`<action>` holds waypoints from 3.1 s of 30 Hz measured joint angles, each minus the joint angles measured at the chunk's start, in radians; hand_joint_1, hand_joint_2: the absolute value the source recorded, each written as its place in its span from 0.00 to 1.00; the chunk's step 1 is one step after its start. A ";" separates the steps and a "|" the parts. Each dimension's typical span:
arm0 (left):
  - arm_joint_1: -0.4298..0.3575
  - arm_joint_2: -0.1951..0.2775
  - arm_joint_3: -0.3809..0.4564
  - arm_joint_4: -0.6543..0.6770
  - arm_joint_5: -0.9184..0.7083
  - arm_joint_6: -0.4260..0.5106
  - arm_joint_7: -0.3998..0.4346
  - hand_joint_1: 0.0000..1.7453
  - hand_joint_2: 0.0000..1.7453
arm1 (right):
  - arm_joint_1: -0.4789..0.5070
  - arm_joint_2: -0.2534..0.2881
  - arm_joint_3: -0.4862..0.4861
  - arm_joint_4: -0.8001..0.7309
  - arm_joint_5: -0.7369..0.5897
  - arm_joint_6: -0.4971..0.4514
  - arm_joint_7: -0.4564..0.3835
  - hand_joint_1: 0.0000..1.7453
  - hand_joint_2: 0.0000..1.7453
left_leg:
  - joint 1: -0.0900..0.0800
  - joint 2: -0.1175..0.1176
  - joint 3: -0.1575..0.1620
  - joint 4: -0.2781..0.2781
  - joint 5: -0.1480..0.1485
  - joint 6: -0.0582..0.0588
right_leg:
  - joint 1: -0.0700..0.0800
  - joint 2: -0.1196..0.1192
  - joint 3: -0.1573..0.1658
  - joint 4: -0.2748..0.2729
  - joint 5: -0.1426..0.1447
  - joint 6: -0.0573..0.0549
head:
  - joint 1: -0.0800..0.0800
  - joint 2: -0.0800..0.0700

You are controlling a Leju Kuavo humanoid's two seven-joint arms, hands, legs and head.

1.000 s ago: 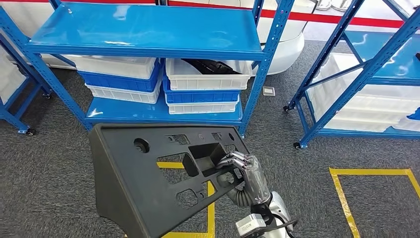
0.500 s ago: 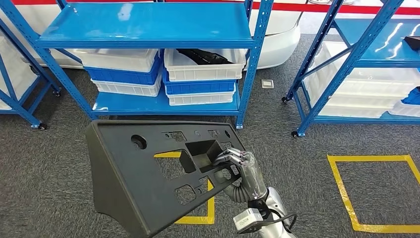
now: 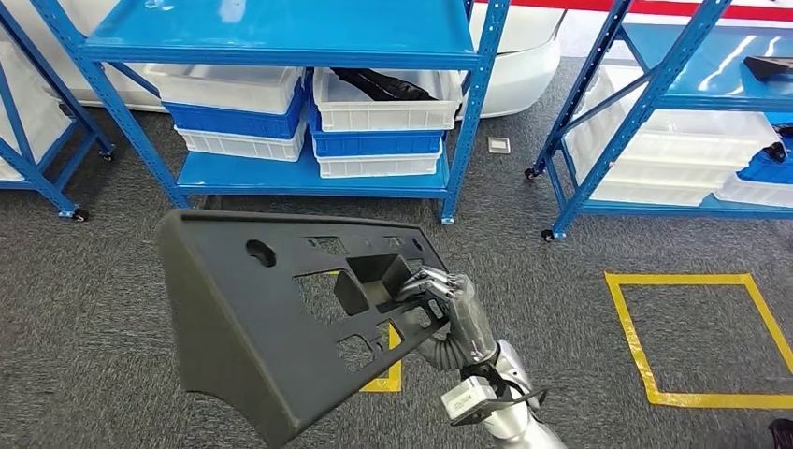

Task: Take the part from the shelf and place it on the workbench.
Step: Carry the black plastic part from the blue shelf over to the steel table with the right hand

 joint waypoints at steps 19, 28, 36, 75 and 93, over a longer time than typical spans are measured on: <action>-0.002 -0.012 0.014 0.000 -0.010 -0.009 0.006 0.00 1.00 | -0.012 -0.004 0.020 0.021 -0.023 0.008 0.000 1.00 1.00 | -0.002 -0.036 0.113 0.034 -0.089 -0.023 | 0.027 0.009 0.070 -0.295 0.124 -0.056 | -0.006 0.000; -0.004 -0.016 0.015 -0.001 -0.011 -0.010 0.009 0.00 1.00 | -0.012 -0.009 0.023 0.022 -0.025 0.008 0.000 1.00 1.00 | 0.000 0.000 0.077 -0.031 -0.036 0.009 | 0.009 0.013 -0.027 -0.087 -0.005 -0.031 | 0.000 0.000; -0.002 -0.018 0.014 -0.001 -0.016 -0.013 0.030 0.00 1.00 | -0.003 -0.016 0.022 0.020 -0.023 0.001 0.000 1.00 1.00 | 0.000 0.068 0.030 -0.027 0.010 -0.021 | -0.001 -0.058 0.154 -0.282 0.059 0.013 | 0.000 0.000; 0.001 -0.007 0.013 -0.005 -0.012 -0.021 0.073 0.00 1.00 | 0.035 0.099 -0.024 -0.008 0.112 0.071 0.000 1.00 1.00 | 0.007 -0.017 -0.019 0.234 -0.186 -0.060 | 0.005 0.017 0.139 -0.367 0.129 -0.065 | -0.010 0.000; 0.002 -0.004 0.011 -0.005 -0.044 -0.028 0.087 0.00 1.00 | 0.035 0.122 -0.027 0.002 0.115 0.072 0.000 1.00 1.00 | 0.000 0.043 0.089 -0.010 -0.062 -0.005 | 0.004 0.003 -0.032 -0.076 0.029 -0.014 | 0.006 0.000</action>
